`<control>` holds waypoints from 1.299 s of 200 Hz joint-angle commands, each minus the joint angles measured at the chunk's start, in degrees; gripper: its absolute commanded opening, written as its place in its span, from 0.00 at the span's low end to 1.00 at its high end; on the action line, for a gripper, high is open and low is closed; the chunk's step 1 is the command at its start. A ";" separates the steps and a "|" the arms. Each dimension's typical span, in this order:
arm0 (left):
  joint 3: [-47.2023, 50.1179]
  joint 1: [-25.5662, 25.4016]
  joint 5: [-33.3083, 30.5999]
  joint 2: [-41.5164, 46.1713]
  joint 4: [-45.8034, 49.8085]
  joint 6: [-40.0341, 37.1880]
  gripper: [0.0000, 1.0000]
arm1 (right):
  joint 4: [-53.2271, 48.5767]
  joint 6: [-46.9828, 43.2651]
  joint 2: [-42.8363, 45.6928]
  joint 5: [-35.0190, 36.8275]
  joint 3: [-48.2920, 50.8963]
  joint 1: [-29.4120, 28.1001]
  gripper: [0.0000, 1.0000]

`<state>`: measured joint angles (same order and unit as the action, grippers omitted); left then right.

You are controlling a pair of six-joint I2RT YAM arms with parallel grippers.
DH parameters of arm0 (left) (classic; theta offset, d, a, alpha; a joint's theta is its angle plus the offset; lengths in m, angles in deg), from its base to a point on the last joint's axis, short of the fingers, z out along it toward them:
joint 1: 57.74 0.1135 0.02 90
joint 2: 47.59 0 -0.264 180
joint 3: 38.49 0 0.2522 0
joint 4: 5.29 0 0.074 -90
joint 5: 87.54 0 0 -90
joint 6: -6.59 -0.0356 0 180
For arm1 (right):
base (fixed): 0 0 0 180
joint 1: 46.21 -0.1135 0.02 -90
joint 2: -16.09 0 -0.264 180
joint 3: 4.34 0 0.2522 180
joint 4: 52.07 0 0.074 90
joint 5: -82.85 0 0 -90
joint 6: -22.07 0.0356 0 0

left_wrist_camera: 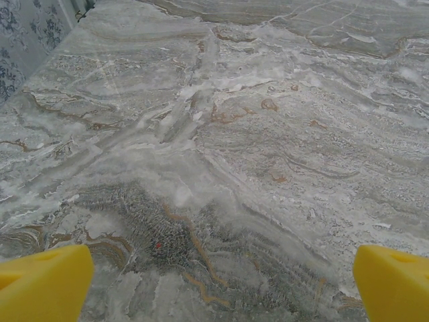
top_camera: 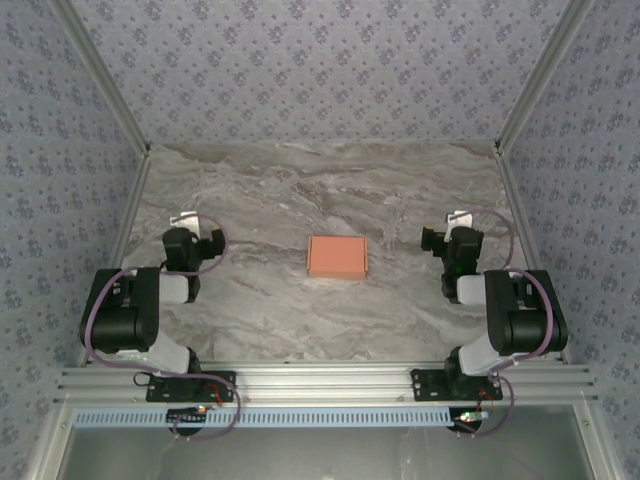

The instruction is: Fold the paper box

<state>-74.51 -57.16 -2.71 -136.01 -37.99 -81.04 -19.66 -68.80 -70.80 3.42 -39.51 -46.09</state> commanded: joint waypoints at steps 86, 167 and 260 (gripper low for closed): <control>-1.21 -0.32 0.10 0.62 -0.39 -0.71 0.99 | 1.61 0.79 -0.29 -0.30 0.05 0.03 0.99; -1.20 -0.32 0.05 0.60 -0.38 -0.75 0.99 | 1.62 0.82 -0.23 -0.24 0.05 -0.04 0.99; -1.21 -0.32 0.12 0.62 -0.39 -0.71 0.99 | 1.20 -0.56 -0.12 -2.13 -0.20 -0.48 0.99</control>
<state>-74.51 -57.16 -2.71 -136.01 -37.99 -81.04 -19.68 -68.86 -70.80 2.74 -39.51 -46.35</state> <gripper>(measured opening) 0.993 0.988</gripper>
